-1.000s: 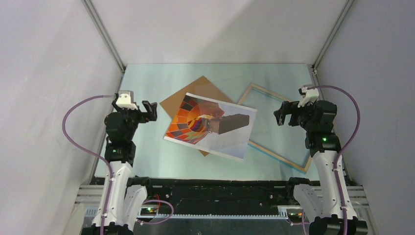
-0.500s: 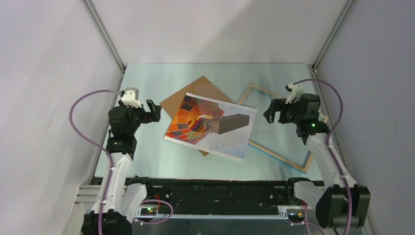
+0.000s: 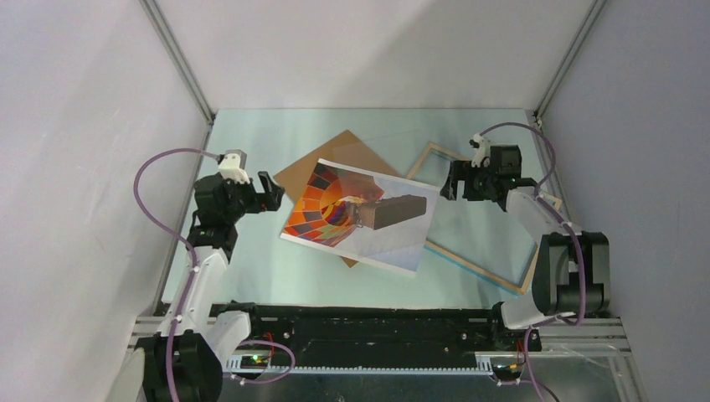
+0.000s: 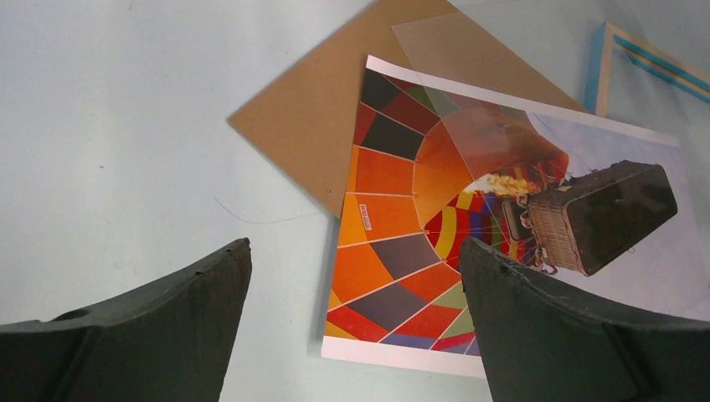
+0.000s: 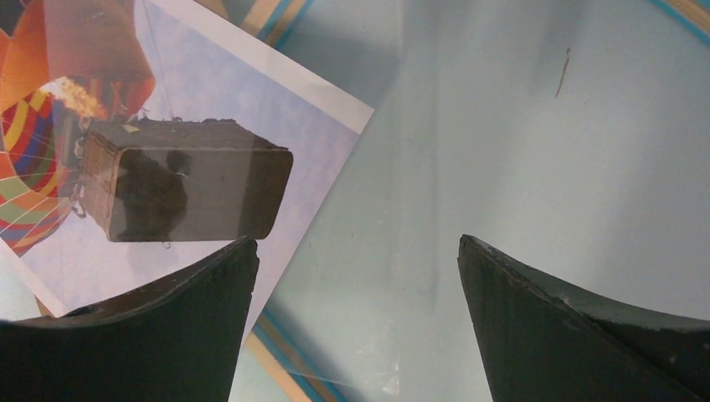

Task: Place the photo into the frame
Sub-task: Move the photo frame item to the center of the board.

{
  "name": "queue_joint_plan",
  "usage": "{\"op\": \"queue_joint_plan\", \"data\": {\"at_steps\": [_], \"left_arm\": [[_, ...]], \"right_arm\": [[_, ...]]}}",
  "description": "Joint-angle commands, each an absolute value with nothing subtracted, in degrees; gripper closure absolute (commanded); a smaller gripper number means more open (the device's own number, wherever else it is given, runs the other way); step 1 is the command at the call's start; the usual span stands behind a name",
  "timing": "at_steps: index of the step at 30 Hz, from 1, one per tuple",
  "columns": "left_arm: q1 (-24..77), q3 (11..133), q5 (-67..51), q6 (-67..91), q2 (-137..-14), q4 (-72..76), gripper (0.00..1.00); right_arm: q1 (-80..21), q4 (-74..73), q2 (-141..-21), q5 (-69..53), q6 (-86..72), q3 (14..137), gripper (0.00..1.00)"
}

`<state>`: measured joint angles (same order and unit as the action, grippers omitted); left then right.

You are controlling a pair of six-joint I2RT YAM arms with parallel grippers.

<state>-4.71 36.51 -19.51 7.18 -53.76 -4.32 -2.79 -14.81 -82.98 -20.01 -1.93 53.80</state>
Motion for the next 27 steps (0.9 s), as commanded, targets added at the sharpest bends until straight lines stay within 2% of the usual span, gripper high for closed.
{"op": "queue_joint_plan", "data": {"at_steps": [1,19,27], "left_arm": [[-3.8,39.4,-21.4,8.0,-54.2,-3.6,0.02],[-2.1,39.3,-20.4,6.4,-55.2,-3.6,0.02],[-1.8,39.1,-19.4,5.8,-55.6,-3.6,0.02]], "right_arm": [[-3.1,-14.7,-88.1,-21.2,-1.8,57.4,0.07],[-4.7,-17.7,-105.9,-33.5,-5.0,66.8,0.08],[-6.7,-18.1,-108.9,-37.4,-7.2,69.9,0.13]]}}
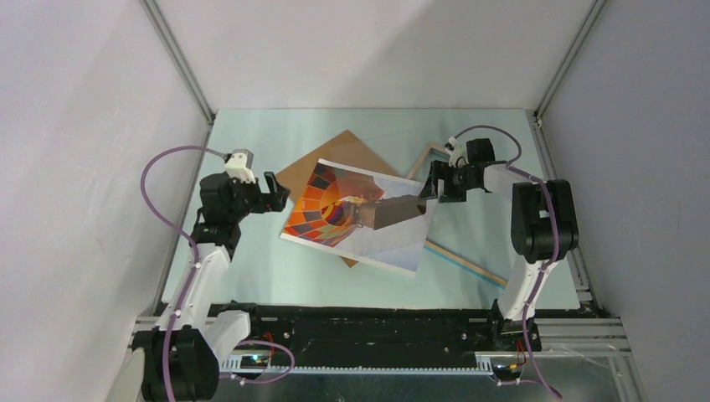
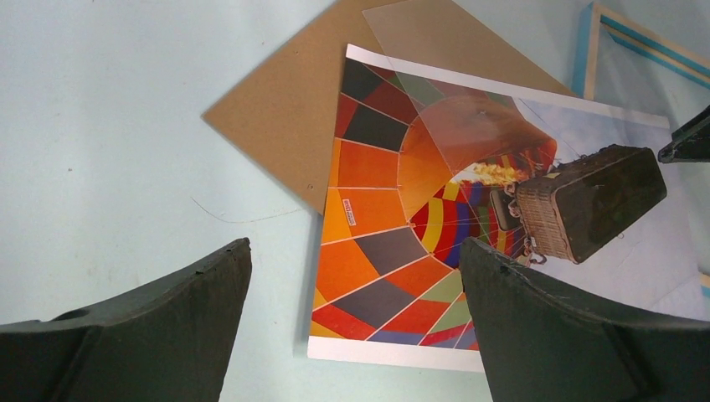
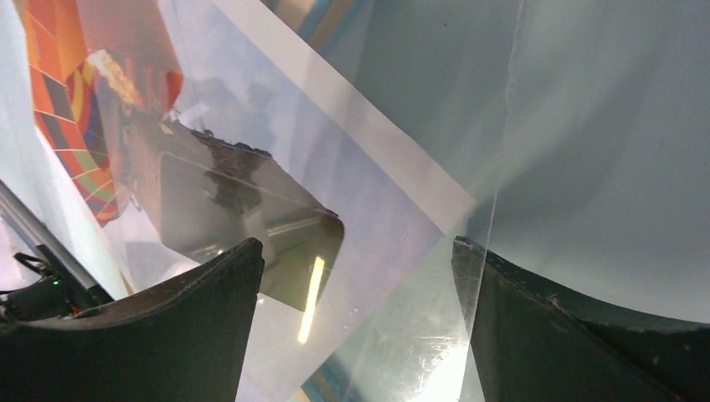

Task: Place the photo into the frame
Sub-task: Move the photo frame item to the center of the board.

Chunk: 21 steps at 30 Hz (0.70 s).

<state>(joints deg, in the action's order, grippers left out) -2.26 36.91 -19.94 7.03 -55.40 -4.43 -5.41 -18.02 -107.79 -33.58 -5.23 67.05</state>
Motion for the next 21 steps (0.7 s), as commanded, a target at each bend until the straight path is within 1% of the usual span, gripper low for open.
{"op": "queue_joint_plan", "data": {"at_steps": [1,7,14,18,21], "left_arm": [[-1.8,39.1,-19.3,5.7,-55.7,-3.6,0.02],[-1.7,39.4,-17.6,5.5,-57.0,-3.8,0.02],[-1.6,39.5,-16.7,5.1,-57.8,-4.0,0.02],[-1.6,39.7,-16.2,4.9,-58.3,-4.0,0.02],[-1.6,39.8,-15.8,4.8,-58.6,-4.2,0.02]], "right_arm": [[-6.9,-18.1,-108.9,-37.7,-7.5,70.0,0.14],[-8.5,-17.0,-110.2,-40.5,-10.2,70.3,0.23],[-10.0,-14.9,-110.7,-43.6,-13.3,70.6,0.39],[-11.3,-13.7,-110.4,-44.5,-14.7,71.1,0.45],[-12.4,-12.7,-110.2,-44.8,-15.7,71.5,0.48]]}}
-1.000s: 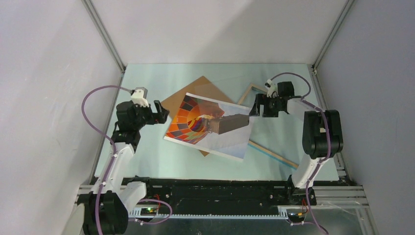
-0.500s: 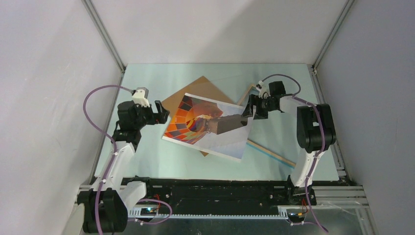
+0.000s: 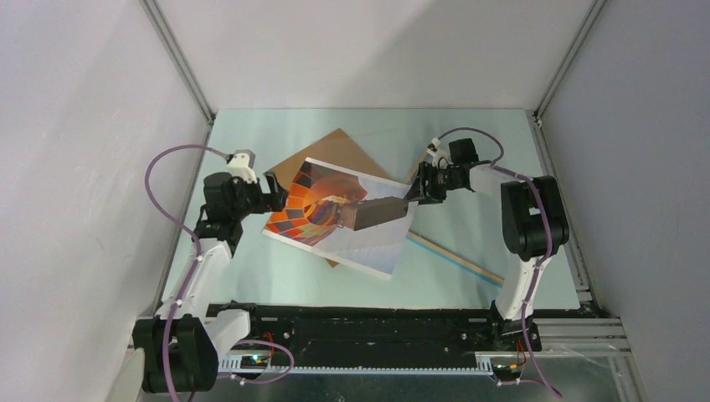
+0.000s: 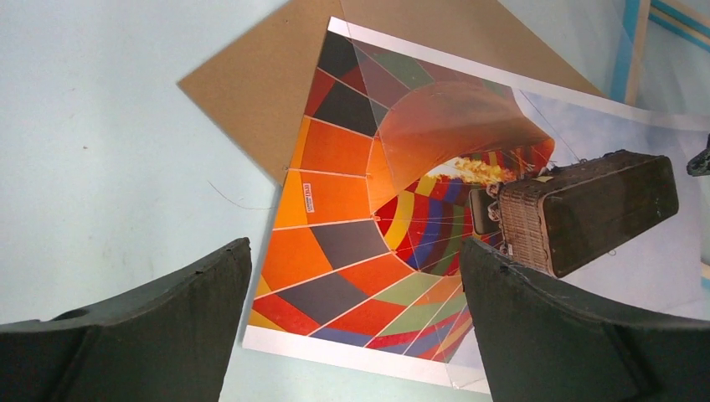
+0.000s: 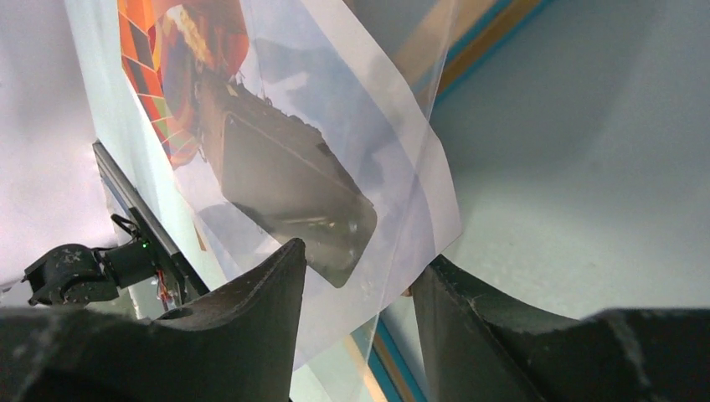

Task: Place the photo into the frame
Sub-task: Move the photo frame item to the center of the board.

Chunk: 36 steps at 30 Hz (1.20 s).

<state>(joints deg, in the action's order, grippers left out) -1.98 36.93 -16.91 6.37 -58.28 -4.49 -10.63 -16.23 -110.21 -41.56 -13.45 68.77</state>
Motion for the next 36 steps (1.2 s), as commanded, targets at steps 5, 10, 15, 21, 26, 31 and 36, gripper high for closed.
{"op": "queue_joint_plan", "data": {"at_steps": [5,10,15,21,26,31,36], "left_arm": [[-1.5,39.9,-15.5,4.6,-58.9,-4.1,0.02],[-1.6,40.0,-14.9,4.3,-58.8,-4.2,0.02],[-1.5,40.1,-14.6,4.1,-59.1,-4.4,0.02],[-1.5,40.2,-14.2,3.8,-59.1,-4.4,0.02],[-1.5,40.3,-13.7,3.8,-59.3,-4.4,0.02],[-1.6,40.4,-13.4,3.7,-59.2,-4.4,0.02],[-1.5,40.6,-13.1,3.6,-59.4,-4.4,0.02]], "right_arm": [[-13.8,-12.7,-111.9,-45.3,-16.4,73.5,0.53],[-15.5,-12.8,-113.4,-46.0,-17.3,75.2,0.56],[-17.4,-12.9,-114.3,-45.9,-18.0,77.6,0.56],[-20.0,-14.2,-116.7,-45.6,-18.4,82.5,0.56],[-21.8,-16.2,-119.4,-44.8,-18.2,86.9,0.54],[-23.5,-19.0,-121.5,-42.8,-16.4,89.6,0.51],[-24.4,-22.7,-123.2,-40.3,-14.6,91.6,0.46]]}}
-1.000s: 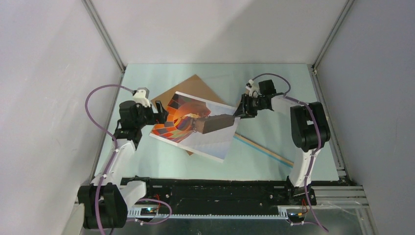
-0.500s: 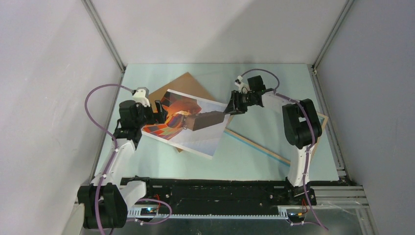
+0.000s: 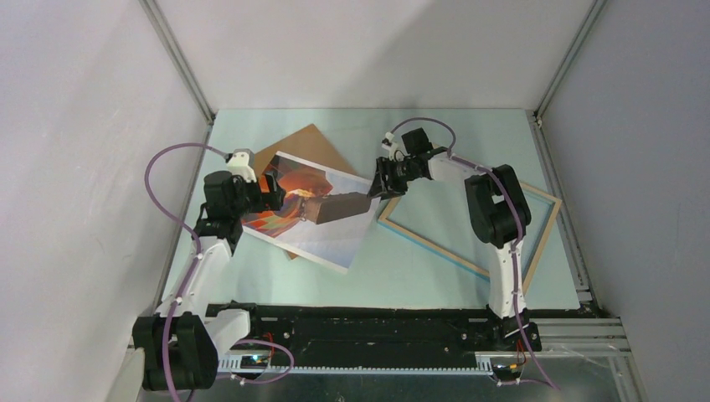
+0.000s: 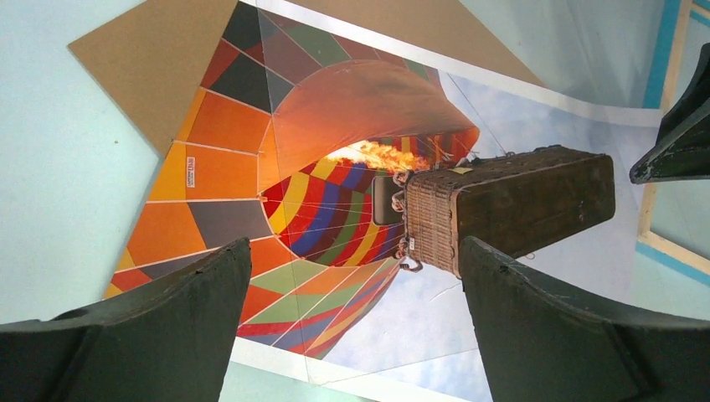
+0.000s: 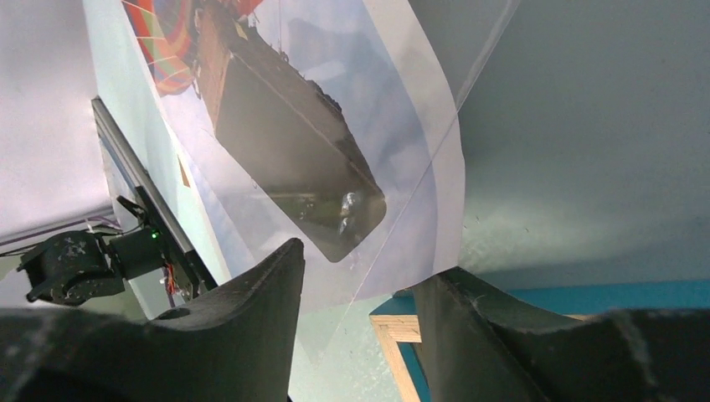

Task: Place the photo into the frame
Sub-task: Move the photo frame item to the center of the board.

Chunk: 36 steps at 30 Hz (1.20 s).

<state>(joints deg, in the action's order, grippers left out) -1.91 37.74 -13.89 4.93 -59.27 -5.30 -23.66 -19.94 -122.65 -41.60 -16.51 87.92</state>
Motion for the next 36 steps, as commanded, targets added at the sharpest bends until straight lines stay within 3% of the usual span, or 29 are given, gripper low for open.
{"op": "queue_joint_plan", "data": {"at_steps": [1,14,23,36], "left_arm": [[-1.5,40.6,-13.0,3.6,-59.4,-4.4,0.02],[1.1,43.5,-12.0,1.4,-60.8,-5.7,0.02],[7.3,47.3,-11.0,-2.8,-65.9,-6.4,0.02],[12.7,50.5,-11.6,-1.0,-72.0,-5.9,0.02]], "right_arm": [[-24.5,-23.2,-123.3,-40.0,-14.3,91.9,0.43],[-25.1,-30.8,-117.8,-32.5,-7.2,91.7,0.18],[-25.2,-32.6,-104.2,-22.7,5.8,80.9,0.12],[-27.2,-32.7,-89.4,-11.1,20.2,60.3,0.15]]}}
